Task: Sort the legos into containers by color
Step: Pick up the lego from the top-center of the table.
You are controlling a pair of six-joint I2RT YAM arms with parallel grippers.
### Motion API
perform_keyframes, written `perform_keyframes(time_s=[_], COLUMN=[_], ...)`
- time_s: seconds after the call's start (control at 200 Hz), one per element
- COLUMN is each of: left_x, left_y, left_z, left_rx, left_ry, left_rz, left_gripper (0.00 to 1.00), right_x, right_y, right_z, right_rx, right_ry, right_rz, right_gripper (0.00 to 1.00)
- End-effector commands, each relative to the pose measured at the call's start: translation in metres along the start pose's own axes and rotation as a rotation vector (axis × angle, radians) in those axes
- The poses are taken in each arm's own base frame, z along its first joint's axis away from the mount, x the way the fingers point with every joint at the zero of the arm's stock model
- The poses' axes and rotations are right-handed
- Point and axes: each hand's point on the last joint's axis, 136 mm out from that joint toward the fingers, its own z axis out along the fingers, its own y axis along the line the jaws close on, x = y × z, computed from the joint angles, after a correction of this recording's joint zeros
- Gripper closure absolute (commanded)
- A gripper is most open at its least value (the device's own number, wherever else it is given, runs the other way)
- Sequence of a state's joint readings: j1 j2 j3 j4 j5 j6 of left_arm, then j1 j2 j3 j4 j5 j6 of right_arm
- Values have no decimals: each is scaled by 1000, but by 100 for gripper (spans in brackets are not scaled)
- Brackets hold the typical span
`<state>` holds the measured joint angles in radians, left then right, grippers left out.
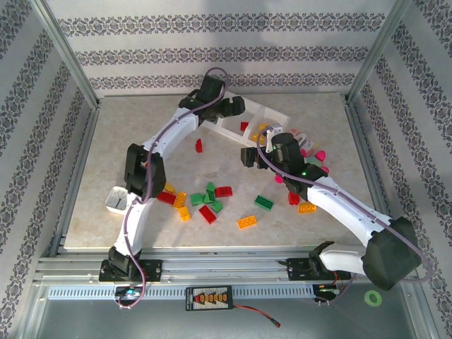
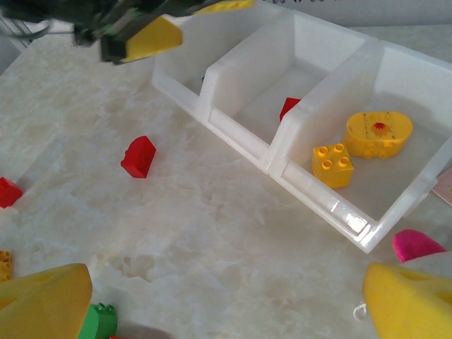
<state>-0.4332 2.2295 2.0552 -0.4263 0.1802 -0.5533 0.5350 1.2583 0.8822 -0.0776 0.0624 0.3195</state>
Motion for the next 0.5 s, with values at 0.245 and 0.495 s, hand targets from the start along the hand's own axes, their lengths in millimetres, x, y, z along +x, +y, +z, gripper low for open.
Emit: perform_keyframes(time_s=[0.245, 0.495], left_x=[67, 124], left_y=[119, 158], left_z=[-142, -194], left_rx=[-255, -375], left_ry=[-57, -30], left_rz=[-54, -56], left_gripper=[1, 1], right_x=[2, 5], right_y=[49, 74], right_z=[66, 121], right_rx=[-70, -57], right_ry=[94, 143], right_rz=[7, 36], right_gripper=[2, 4])
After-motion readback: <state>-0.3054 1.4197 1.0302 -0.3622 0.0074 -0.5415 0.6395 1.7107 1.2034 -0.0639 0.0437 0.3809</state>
